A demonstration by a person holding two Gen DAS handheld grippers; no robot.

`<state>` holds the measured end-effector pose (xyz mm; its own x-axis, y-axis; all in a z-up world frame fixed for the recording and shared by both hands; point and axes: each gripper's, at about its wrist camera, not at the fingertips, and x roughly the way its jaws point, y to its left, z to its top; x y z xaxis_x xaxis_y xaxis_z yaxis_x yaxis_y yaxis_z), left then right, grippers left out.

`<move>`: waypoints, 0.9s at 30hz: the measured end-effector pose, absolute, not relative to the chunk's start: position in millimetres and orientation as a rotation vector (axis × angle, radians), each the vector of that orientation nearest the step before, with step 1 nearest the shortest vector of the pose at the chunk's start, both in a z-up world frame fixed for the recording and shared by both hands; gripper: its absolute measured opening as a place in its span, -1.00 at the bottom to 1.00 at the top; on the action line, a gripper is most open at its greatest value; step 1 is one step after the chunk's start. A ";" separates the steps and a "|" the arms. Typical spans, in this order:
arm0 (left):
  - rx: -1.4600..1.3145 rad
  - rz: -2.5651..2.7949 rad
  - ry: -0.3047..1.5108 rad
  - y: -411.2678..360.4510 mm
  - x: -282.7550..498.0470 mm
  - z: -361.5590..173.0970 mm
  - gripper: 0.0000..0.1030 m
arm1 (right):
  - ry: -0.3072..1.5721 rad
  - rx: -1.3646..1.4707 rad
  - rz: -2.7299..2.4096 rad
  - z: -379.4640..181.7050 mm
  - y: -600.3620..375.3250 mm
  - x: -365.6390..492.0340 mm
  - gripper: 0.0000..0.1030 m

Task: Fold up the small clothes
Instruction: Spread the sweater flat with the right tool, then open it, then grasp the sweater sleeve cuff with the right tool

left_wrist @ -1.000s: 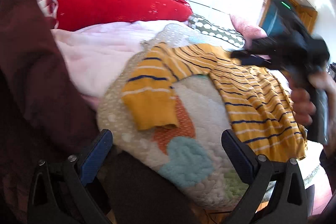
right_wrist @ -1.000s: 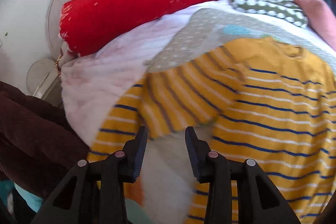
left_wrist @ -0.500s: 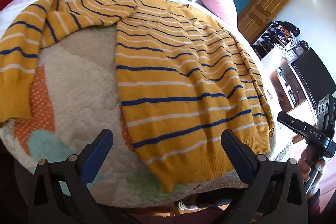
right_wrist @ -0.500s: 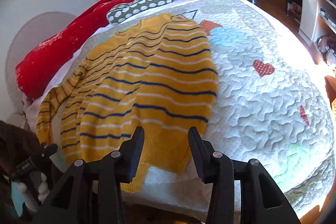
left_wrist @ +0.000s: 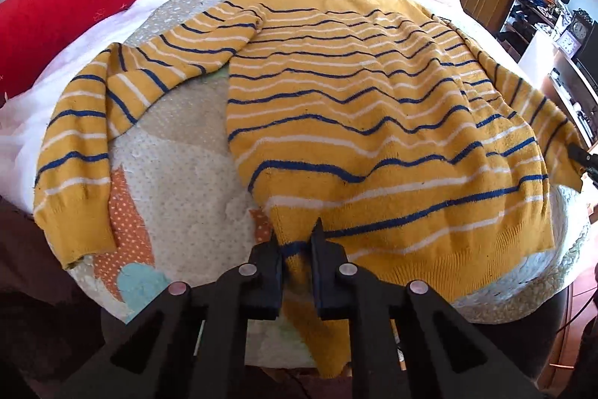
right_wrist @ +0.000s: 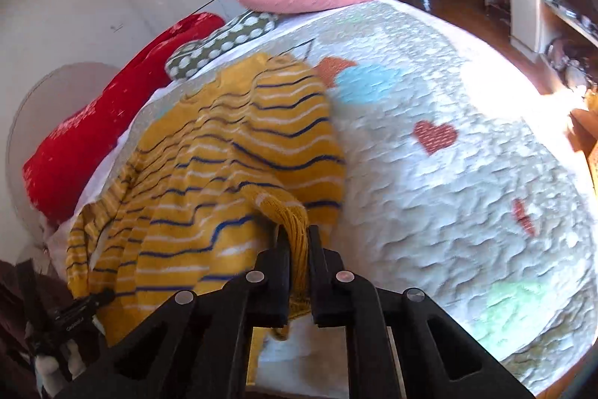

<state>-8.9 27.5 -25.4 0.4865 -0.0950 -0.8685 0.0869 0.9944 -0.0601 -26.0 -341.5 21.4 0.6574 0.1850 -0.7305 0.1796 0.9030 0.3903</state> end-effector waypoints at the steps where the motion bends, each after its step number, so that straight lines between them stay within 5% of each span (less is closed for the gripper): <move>1: -0.017 -0.113 1.063 30.9 -10.2 -25.0 -0.78 | 0.847 0.473 -0.037 24.2 -357.9 -25.5 -0.84; 13: -0.021 -0.064 1.035 43.8 -29.0 -24.7 -0.73 | 0.863 0.444 -0.498 10.2 -457.9 -24.8 -0.79; 18: 0.016 -0.059 0.980 47.0 -48.5 -10.6 -0.46 | 0.838 0.500 -0.585 13.9 -473.2 -41.9 -0.62; 27: -0.024 -0.090 0.949 45.3 -59.0 2.9 -0.29 | 0.919 0.612 0.107 3.0 -346.9 -46.0 -0.38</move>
<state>-59.0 45.3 2.9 0.5788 -0.0877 -0.8107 0.0669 0.9960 -0.0600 -46.0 -346.9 3.0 0.6142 0.3401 -0.7121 0.1671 0.8258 0.5386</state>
